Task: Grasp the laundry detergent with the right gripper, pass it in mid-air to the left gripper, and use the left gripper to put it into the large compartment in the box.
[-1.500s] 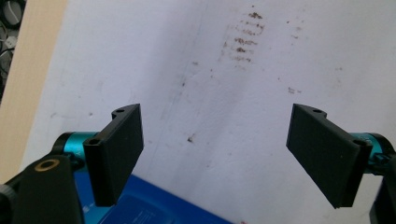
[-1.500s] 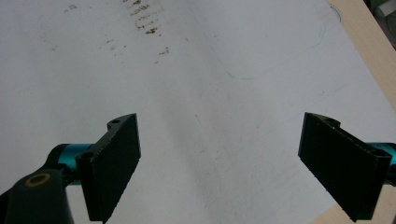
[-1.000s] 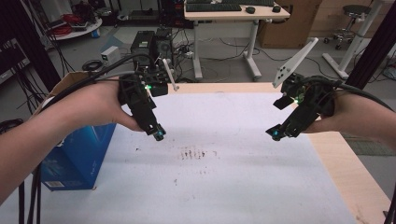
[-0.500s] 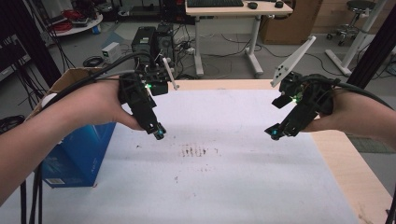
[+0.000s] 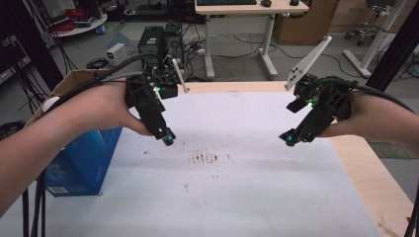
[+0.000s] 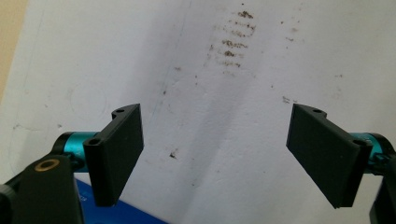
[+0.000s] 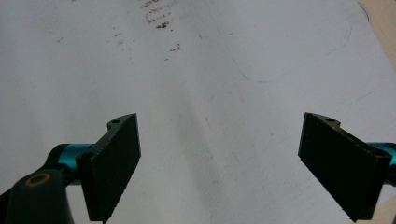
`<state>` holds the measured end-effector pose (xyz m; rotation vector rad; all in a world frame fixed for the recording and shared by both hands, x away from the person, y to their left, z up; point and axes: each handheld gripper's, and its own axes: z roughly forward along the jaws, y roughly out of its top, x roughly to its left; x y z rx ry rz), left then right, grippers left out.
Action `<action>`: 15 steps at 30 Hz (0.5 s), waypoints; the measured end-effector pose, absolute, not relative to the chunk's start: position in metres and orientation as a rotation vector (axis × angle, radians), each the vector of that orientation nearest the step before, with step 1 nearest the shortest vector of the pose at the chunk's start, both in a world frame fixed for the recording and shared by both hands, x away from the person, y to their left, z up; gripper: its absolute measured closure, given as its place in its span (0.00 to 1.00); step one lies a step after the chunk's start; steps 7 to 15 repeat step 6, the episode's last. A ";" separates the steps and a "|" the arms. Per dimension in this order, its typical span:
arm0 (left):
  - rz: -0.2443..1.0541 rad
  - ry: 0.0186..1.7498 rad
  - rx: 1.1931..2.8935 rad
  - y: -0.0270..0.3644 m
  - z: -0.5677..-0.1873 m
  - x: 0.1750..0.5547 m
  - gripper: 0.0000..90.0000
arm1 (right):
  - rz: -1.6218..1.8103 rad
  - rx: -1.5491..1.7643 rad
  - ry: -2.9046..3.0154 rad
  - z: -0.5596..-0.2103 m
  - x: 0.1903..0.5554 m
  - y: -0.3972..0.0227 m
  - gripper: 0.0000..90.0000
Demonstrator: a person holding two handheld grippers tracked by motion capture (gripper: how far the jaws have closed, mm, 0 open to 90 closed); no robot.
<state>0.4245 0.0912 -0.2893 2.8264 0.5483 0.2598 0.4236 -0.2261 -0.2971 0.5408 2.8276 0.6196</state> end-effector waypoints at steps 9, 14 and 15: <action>0.260 0.564 2.821 0.093 -0.290 0.426 0.21 | 0.614 0.548 2.827 -0.298 0.424 -0.226 0.14; 0.260 0.564 2.821 0.093 -0.290 0.426 0.21 | 0.614 0.548 2.827 -0.298 0.424 -0.226 0.14; 0.260 0.564 2.821 0.093 -0.290 0.426 0.21 | 0.614 0.548 2.827 -0.298 0.424 -0.226 0.14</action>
